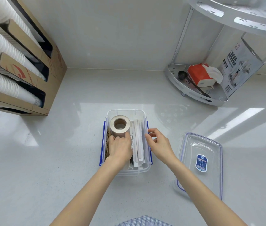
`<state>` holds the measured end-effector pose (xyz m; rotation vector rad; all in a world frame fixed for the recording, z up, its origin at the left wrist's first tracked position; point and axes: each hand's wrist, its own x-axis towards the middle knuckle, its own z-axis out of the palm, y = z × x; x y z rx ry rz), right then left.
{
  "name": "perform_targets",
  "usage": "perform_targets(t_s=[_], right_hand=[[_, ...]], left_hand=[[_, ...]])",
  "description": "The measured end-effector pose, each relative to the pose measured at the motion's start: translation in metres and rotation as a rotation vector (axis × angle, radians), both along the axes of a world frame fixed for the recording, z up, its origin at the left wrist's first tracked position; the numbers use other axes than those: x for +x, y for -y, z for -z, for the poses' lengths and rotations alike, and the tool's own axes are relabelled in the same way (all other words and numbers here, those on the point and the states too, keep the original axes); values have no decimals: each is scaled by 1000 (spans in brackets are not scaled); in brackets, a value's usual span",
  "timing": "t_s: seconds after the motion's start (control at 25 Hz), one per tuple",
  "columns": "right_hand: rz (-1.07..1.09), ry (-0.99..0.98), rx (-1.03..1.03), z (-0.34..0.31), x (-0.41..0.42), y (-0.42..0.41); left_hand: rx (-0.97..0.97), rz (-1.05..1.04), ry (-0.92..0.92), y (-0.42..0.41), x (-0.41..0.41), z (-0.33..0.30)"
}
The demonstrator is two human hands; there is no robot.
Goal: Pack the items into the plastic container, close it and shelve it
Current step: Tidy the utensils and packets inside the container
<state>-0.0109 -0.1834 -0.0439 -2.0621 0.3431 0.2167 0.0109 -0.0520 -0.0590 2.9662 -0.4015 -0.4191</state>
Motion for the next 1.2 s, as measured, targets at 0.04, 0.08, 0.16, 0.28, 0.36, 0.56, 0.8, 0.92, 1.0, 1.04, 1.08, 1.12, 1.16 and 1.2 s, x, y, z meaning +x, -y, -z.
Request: perform_targets(t_s=[0.04,0.08,0.16,0.28,0.36,0.56,0.8,0.92,1.0,1.04,1.08,1.12,1.16,1.2], right_hand=[[2,2,2,1,0,0],[6,4,3,1,0,0],[12,9,4,2,-1,0],[13,15,3,2,-2,-1],[14,17,4,1,-2,-1],[11,3,16,-1,-3,-2],[18,15,5,1,-3,-2],[18,18,0,2,-3,-2],[22,22,2,2,-3,-2],[24,23,3,2,-3,-2],[23,23,3,3,-3,-2],[23,22,2,3,-3,-2],[24,21,3,3,-3,-2],[25,20,5,3,-3,-2]], left_hand=[[15,1,9,-1,-1,-1],[23,-1,21,-1,-2,-2],[20,4,66,-2,-2,-4],[-13,40,86,-1,-3,-5],[-3,66,61,1,-4,-4],[49,24,39,2,-5,-4],[-116,28,-69,-2,-5,-4],[-69,83,-22,0,-6,-2],[-3,123,21,3,-7,0],[14,126,36,3,-8,1],[16,122,48,4,-8,1],[10,116,62,4,-9,1],[4,111,73,4,-9,1],[-1,107,85,4,-9,1]])
